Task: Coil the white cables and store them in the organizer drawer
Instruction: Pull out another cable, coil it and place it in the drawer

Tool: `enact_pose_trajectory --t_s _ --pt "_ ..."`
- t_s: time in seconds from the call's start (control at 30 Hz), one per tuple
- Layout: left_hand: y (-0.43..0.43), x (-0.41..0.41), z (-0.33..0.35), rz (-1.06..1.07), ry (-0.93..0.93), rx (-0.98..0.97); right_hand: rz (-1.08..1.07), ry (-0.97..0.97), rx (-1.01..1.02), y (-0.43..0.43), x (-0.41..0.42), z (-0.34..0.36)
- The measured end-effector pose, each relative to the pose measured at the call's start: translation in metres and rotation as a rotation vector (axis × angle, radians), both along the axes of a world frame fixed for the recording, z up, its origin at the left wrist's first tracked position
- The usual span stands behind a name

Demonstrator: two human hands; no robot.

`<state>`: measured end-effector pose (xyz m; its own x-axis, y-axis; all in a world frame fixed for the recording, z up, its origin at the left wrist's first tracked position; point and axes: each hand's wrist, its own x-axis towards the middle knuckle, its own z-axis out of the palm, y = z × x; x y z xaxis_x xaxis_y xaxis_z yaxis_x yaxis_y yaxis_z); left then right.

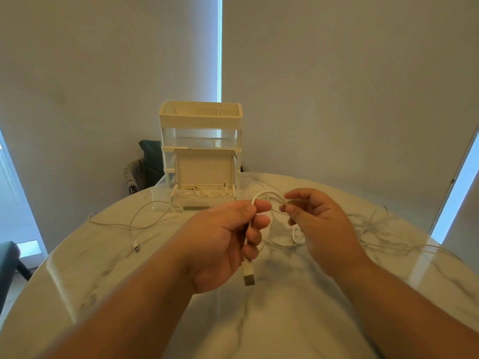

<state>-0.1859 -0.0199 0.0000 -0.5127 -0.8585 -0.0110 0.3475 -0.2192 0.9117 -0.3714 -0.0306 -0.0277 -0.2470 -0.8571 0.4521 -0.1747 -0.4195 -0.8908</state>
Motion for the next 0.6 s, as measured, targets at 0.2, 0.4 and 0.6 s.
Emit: enact_pose_trajectory --t_s 0.2,0.4,0.6 --pt "0.007 -0.007 0.004 -0.026 0.034 0.047 0.039 0.079 -0.006 0.003 0.006 -0.005" --pt "-0.006 0.000 0.002 0.128 0.269 0.046 0.065 0.505 0.003 0.038 0.023 0.012" --pt "-0.002 0.003 0.006 0.069 0.265 0.004 0.401 0.444 0.293 0.028 0.024 0.005"
